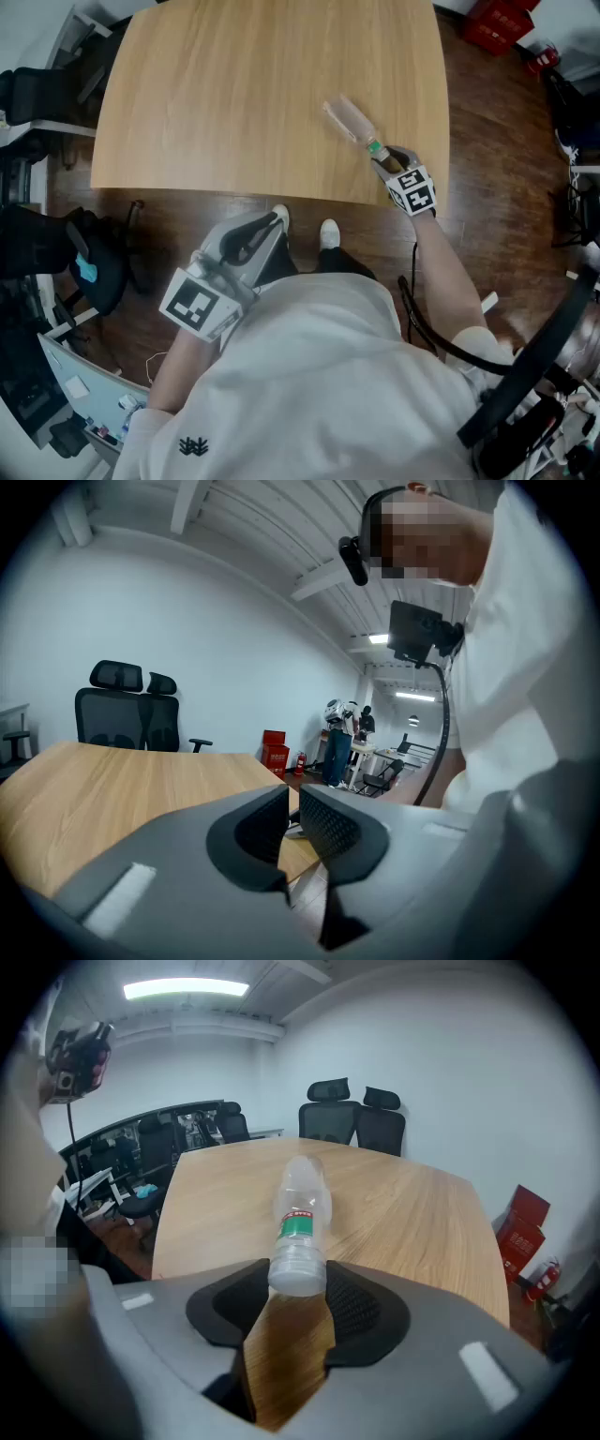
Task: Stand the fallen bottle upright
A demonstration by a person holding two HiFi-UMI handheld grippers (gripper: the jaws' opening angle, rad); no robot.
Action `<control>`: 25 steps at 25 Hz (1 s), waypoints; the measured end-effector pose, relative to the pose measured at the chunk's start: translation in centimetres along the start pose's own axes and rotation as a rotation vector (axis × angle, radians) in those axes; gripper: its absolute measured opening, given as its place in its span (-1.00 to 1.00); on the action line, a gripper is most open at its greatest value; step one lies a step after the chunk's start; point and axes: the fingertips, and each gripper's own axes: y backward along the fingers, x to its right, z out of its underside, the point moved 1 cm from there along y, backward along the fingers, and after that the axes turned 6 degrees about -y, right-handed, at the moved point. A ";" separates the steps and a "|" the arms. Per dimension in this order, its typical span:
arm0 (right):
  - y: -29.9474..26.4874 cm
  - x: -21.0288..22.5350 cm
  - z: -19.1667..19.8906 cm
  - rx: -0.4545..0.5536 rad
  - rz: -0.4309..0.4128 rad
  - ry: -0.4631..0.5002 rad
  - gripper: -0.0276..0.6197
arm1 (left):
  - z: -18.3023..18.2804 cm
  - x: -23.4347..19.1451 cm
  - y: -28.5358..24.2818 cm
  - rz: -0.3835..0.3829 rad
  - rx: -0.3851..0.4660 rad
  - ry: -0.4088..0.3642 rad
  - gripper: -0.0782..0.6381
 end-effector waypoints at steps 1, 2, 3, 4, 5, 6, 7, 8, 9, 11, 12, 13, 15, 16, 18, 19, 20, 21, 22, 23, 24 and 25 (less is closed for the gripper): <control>0.3 -0.1 -0.4 0.005 0.000 0.001 -0.32 | -0.1 -0.7 -0.1 0.007 0.012 -0.012 -0.69; 0.7 -0.2 -0.9 0.009 0.000 0.003 -0.32 | -0.2 -1.3 -0.1 0.014 0.022 -0.022 -0.69; 1.2 -0.4 -1.4 0.011 0.002 0.008 -0.32 | -0.2 -1.9 -0.2 0.022 0.031 -0.027 -0.69; 1.9 -0.5 -2.0 0.010 0.005 0.016 -0.32 | -0.2 -2.5 -0.3 0.031 0.037 -0.029 -0.69; 2.8 -0.7 -2.6 0.003 0.011 0.027 -0.33 | -0.2 -3.0 -0.4 0.043 0.045 -0.031 -0.69; 3.8 -0.7 -3.3 -0.008 0.017 0.039 -0.33 | -0.2 -3.5 -0.6 0.057 0.054 -0.037 -0.69; 4.8 -0.7 -4.2 -0.021 0.023 0.052 -0.33 | -0.4 -3.9 -0.9 0.070 0.065 -0.044 -0.69; 5.8 -0.7 -5.2 -0.034 0.026 0.064 -0.33 | -0.8 -4.4 -1.2 0.080 0.076 -0.048 -0.69; 6.6 -0.5 -6.5 -0.047 0.029 0.078 -0.33 | -1.2 -4.9 -1.5 0.087 0.090 -0.051 -0.69; 7.8 0.1 -9.4 -0.080 0.030 0.114 -0.33 | -2.1 -6.0 -2.0 0.098 0.121 -0.055 -0.69; 8.2 0.2 -10.7 -0.103 0.026 0.138 -0.33 | -2.4 -6.4 -2.1 0.102 0.136 -0.054 -0.69; 8.5 0.4 -11.9 -0.129 0.021 0.162 -0.33 | -2.6 -6.7 -2.1 0.107 0.150 -0.052 -0.69; 8.5 0.8 -13.8 -0.185 0.008 0.206 -0.34 | -2.7 -7.3 -2.1 0.114 0.167 -0.046 -0.69; 8.2 1.1 -14.5 -0.217 -0.001 0.223 -0.34 | -2.7 -7.6 -2.1 0.116 0.172 -0.043 -0.69; 7.5 1.8 -15.2 -0.280 -0.018 0.244 -0.34 | -2.7 -8.2 -1.9 0.117 0.178 -0.037 -0.69; 7.1 2.2 -15.4 -0.307 -0.029 0.248 -0.34 | -2.7 -8.3 -1.7 0.116 0.180 -0.033 -0.69; 6.7 2.5 -15.7 -0.328 -0.039 0.249 -0.34 | -2.7 -8.5 -1.5 0.113 0.182 -0.029 -0.69; 6.4 2.9 -16.1 -0.345 -0.049 0.248 -0.34 | -2.7 -8.8 -1.2 0.109 0.184 -0.024 -0.69; 6.0 3.3 -16.6 -0.364 -0.057 0.248 -0.34 | -2.6 -9.0 -0.9 0.105 0.184 -0.020 -0.69; 5.7 3.7 -17.0 -0.382 -0.065 0.249 -0.33 | -2.5 -9.3 -0.7 0.101 0.185 -0.019 -0.69; 5.3 4.1 -17.4 -0.399 -0.072 0.247 -0.33 | -2.4 -9.5 -0.4 0.099 0.184 -0.019 -0.69; 5.0 4.4 -17.7 -0.416 -0.079 0.243 -0.33 | -2.2 -9.7 -0.2 0.097 0.184 -0.019 -0.69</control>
